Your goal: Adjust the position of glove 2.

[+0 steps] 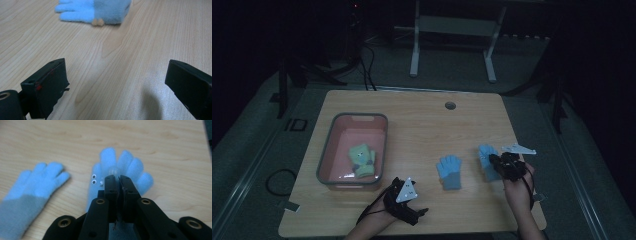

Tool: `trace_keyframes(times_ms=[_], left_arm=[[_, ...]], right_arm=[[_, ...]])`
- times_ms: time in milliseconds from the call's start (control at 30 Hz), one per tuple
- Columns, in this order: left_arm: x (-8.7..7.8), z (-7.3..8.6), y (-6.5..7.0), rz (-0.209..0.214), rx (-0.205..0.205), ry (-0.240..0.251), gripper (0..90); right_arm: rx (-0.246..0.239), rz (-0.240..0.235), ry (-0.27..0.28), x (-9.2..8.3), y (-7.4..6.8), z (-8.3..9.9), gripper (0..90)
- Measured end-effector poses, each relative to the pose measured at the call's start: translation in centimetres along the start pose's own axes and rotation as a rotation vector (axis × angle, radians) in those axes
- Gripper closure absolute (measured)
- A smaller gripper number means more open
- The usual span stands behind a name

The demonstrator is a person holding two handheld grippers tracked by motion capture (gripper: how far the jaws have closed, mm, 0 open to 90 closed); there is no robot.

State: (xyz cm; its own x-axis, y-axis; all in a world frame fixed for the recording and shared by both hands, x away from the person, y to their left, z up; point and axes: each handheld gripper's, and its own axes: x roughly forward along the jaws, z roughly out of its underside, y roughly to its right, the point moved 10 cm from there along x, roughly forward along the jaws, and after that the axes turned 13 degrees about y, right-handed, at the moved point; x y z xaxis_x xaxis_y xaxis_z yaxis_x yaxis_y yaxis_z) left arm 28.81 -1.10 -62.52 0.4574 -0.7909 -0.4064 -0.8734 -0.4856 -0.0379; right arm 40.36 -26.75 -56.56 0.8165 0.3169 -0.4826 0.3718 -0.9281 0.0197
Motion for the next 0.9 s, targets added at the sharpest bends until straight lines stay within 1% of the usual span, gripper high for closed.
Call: trace_keyframes(times_ms=[33,133,167,233,400,433,533,733,767,833,900], left_arm=[[0.0,0.0,0.0,0.0,-0.001,0.001,4.5],[0.0,0.0,0.0,0.0,-0.001,0.001,4.5],[0.0,0.0,0.0,0.0,0.0,-0.001,4.5],[0.0,0.0,0.0,0.001,0.0,0.0,4.5],[0.0,0.0,0.0,0.002,0.002,-0.002,4.5],[0.0,0.0,0.0,0.002,0.002,-0.003,4.5],[0.0,0.1,0.0,0.003,0.001,-0.003,4.5],[0.0,0.1,0.0,0.005,0.001,-0.005,4.5],[0.0,0.1,0.0,0.005,0.002,-0.006,4.5],[0.0,0.1,0.0,0.005,0.001,-0.004,4.5],[0.0,0.1,0.0,0.005,0.002,-0.006,4.5]], right_arm=[[0.002,-0.007,-0.01,0.3,-0.2,0.4,85.3],[0.007,-0.007,-0.033,1.2,-0.5,1.5,85.0],[0.007,-0.007,-0.033,1.2,-0.5,1.5,85.0],[0.014,0.003,-0.05,1.8,-0.6,2.3,84.4],[0.015,0.024,-0.074,2.3,-0.3,3.2,82.9],[0.017,0.032,-0.086,2.6,0.0,3.7,78.6],[0.022,0.031,-0.108,2.9,0.3,4.4,74.3],[0.022,0.025,-0.099,2.8,0.4,4.4,69.0],[0.022,0.017,-0.096,2.7,0.4,4.3,68.9],[0.019,0.016,-0.088,2.4,0.4,4.0,68.9],[0.009,-0.009,-0.078,2.0,0.4,3.7,69.0]])
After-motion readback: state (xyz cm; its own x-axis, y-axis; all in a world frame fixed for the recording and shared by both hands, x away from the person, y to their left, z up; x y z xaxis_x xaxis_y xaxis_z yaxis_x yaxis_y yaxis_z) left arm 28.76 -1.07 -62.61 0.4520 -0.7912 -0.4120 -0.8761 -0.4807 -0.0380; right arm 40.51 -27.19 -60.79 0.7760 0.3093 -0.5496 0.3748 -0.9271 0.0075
